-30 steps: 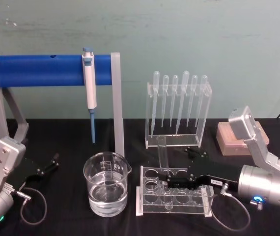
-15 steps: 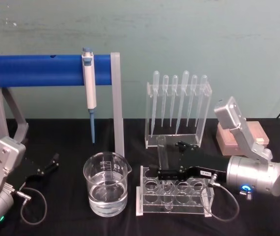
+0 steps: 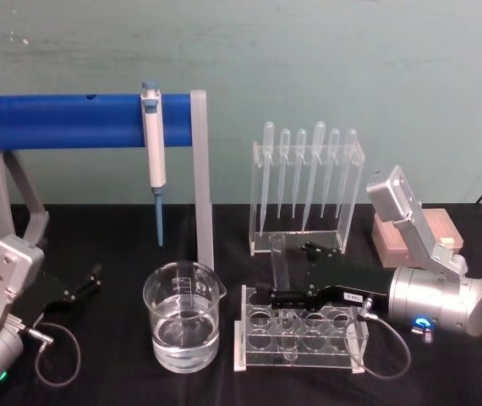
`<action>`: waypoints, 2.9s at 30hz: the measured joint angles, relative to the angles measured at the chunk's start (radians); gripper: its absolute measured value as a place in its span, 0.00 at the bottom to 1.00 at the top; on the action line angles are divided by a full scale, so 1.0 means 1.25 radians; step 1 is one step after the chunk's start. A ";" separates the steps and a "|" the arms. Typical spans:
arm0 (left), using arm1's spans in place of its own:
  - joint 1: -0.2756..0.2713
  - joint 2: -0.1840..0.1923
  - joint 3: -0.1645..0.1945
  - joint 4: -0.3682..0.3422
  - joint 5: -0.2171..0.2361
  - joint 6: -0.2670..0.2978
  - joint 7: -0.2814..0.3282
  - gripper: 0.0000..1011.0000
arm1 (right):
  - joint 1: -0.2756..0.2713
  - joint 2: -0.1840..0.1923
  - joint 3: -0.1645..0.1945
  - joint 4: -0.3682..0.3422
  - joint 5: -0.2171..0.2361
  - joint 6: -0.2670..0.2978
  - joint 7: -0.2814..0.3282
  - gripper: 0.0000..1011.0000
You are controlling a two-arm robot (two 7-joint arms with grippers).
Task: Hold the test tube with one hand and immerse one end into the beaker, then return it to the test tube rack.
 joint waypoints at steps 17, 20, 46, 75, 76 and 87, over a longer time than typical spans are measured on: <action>0.000 0.000 0.000 0.000 0.000 0.000 0.000 0.99 | -0.002 0.001 0.002 -0.002 0.002 -0.001 -0.001 0.88; 0.000 0.000 0.000 0.000 0.000 0.000 0.000 0.99 | -0.002 0.001 0.002 -0.002 0.002 -0.001 -0.001 0.79; 0.000 0.000 0.000 0.000 0.000 0.000 0.000 0.99 | -0.002 0.001 0.002 -0.002 0.002 -0.001 0.000 0.24; 0.000 0.000 0.000 0.000 0.000 0.000 0.000 0.99 | -0.080 0.043 0.065 -0.185 -0.010 -0.064 -0.089 0.24; 0.000 0.000 0.000 0.000 0.000 0.000 0.000 0.99 | -0.081 0.042 0.070 -0.191 -0.010 -0.065 -0.091 0.24; 0.000 0.000 0.000 0.000 0.000 0.000 0.000 0.99 | -0.064 0.026 0.085 -0.207 0.012 -0.039 -0.095 0.24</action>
